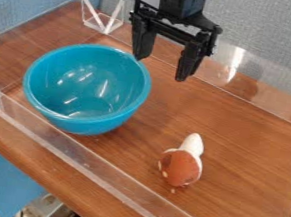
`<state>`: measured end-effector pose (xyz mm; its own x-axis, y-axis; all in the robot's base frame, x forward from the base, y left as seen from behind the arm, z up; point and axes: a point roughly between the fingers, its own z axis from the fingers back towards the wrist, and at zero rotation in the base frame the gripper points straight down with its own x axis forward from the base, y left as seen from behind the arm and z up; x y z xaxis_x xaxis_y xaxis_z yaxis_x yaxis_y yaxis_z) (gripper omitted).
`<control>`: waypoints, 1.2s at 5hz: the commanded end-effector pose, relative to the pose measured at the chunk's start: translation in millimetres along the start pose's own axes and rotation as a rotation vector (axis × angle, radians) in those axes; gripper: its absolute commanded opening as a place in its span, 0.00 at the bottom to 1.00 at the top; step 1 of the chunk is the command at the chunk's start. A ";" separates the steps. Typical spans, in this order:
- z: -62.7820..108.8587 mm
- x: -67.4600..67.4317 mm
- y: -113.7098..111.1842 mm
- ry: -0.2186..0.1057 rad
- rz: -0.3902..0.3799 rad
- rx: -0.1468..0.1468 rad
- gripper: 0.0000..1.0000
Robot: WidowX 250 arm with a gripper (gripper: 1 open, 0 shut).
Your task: Put the mushroom in the blue bowl
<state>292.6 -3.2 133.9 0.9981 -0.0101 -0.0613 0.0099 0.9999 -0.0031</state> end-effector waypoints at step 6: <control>-83.6 -12.9 -64.6 0.015 -0.090 0.049 1.00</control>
<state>269.7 -66.0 42.1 0.9889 -0.0938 -0.1152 0.0994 0.9941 0.0440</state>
